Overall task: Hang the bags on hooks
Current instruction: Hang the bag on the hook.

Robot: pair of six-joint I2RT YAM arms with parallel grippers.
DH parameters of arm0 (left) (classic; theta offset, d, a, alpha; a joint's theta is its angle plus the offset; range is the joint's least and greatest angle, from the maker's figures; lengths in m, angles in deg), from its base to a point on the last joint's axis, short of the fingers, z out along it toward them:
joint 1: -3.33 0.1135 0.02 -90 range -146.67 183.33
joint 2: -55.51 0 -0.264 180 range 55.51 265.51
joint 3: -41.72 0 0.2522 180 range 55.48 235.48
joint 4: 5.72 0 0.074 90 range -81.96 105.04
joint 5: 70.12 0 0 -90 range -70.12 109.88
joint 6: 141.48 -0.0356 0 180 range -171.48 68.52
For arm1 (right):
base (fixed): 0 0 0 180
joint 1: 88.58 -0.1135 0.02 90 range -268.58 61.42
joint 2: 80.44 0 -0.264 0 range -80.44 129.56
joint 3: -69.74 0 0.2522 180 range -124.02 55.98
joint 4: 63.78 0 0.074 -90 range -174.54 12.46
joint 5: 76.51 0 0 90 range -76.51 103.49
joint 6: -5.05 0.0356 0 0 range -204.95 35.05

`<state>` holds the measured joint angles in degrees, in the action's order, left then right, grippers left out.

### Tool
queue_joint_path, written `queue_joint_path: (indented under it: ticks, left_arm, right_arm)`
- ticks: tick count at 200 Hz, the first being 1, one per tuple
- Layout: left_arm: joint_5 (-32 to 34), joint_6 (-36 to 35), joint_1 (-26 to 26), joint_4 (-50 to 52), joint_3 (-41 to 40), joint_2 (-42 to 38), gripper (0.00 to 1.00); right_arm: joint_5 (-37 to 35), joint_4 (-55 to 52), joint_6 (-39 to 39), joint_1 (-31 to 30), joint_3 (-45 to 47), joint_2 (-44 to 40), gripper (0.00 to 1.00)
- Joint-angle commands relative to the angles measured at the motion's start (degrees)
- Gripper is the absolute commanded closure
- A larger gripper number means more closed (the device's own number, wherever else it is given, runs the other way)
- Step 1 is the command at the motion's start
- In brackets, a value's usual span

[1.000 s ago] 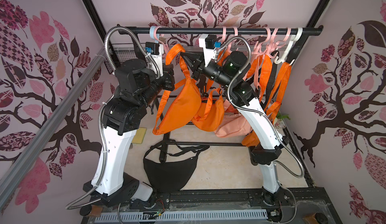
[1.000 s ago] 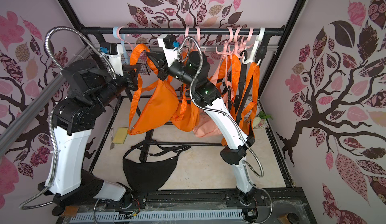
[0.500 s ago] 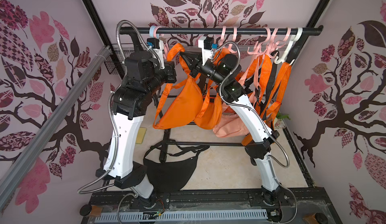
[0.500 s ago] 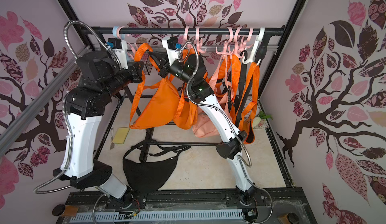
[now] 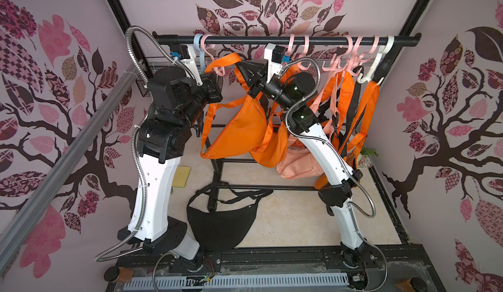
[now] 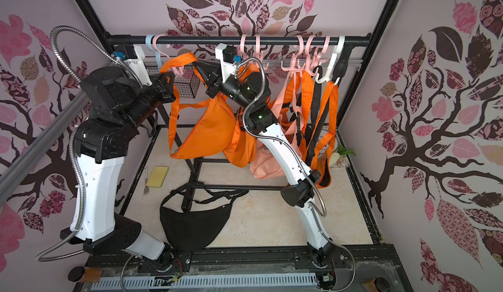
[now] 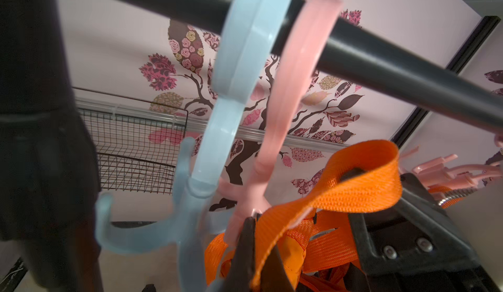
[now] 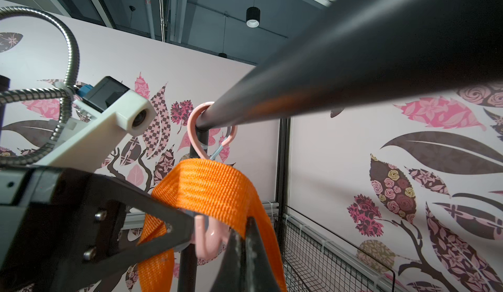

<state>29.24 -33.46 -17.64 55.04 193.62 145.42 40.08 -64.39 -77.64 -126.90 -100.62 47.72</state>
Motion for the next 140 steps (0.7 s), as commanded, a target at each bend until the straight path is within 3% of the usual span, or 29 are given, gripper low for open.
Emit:
queue_joint_path:
  ticks: [1, 44, 71, 106, 140]
  left_arm:
    - [4.04, 0.54, 0.22, 1.01, 1.38, 1.95, 1.00]
    - [1.62, 0.72, 0.85, -0.45, -3.80, -0.32, 1.00]
    - [0.31, 0.70, 0.84, -2.14, -8.93, -2.76, 1.00]
    - [-1.54, 0.53, 0.84, -2.78, -14.23, -4.57, 1.00]
    - [-2.66, -0.32, 0.82, -3.70, -18.54, -6.36, 1.00]
  right_arm:
    - [0.47, 1.45, -0.45, -0.12, -1.27, 4.21, 1.00]
    - [4.21, -1.25, -1.03, -0.31, -0.89, 5.12, 1.00]
    - [2.32, -4.95, -1.23, 0.09, 0.48, 3.05, 1.00]
    - [-0.32, -1.59, -0.59, 0.47, 12.71, -3.04, 1.00]
    - [-8.93, 5.48, -0.18, 0.56, 28.98, -12.19, 1.00]
